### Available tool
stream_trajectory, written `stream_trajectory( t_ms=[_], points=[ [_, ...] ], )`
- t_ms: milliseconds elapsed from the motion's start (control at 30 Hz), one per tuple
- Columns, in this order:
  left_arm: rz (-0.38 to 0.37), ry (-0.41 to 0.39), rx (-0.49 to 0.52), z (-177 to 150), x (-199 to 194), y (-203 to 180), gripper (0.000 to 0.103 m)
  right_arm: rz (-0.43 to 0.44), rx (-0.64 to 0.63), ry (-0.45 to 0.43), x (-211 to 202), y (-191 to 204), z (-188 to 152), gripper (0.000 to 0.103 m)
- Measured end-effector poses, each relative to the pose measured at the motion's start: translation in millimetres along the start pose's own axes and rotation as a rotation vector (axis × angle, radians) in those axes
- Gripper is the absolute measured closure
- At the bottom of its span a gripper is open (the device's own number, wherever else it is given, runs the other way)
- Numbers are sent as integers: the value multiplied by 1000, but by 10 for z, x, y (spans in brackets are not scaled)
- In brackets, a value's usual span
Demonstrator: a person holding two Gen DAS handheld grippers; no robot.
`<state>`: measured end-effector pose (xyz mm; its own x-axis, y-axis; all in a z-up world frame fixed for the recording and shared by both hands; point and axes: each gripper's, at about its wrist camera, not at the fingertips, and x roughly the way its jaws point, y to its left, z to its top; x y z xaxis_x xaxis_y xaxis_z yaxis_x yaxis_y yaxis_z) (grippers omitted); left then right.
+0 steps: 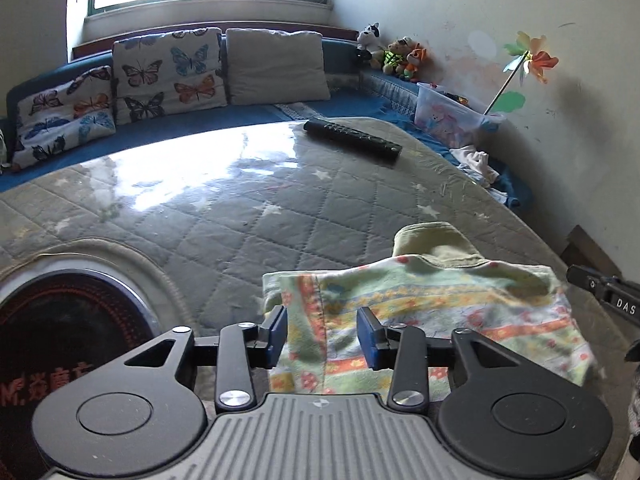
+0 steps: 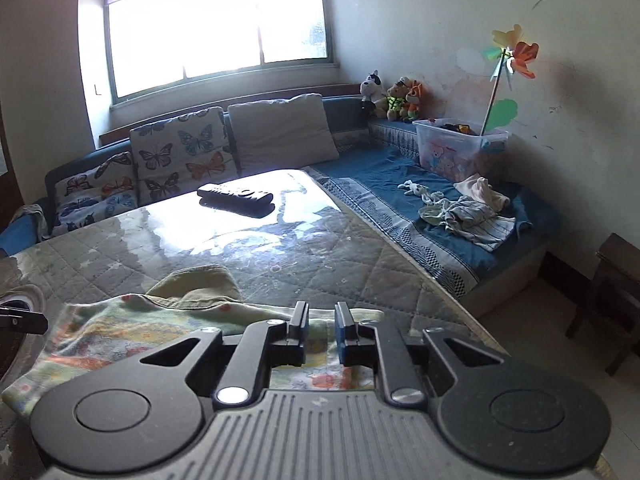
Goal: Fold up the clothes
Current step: 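Lower the folded shirt onto the table and open both grippers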
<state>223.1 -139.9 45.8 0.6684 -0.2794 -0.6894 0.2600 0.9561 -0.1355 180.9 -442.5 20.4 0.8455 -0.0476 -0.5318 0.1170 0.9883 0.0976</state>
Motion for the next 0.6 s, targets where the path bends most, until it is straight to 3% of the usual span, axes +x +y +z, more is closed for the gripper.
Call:
stream_trajectory(
  t_ms=[167,400,600],
  points=[
    [6,-10,38,-61,-50,-64,47,79,-32,23,56,249,-37,77],
    [-3,8,87,-143,-17,-192,43,177,-106,62,208,634,-102,77],
    [7,18,121,-232,-18,-247,35,169,-151,85,289,777,-193,71]
  ],
)
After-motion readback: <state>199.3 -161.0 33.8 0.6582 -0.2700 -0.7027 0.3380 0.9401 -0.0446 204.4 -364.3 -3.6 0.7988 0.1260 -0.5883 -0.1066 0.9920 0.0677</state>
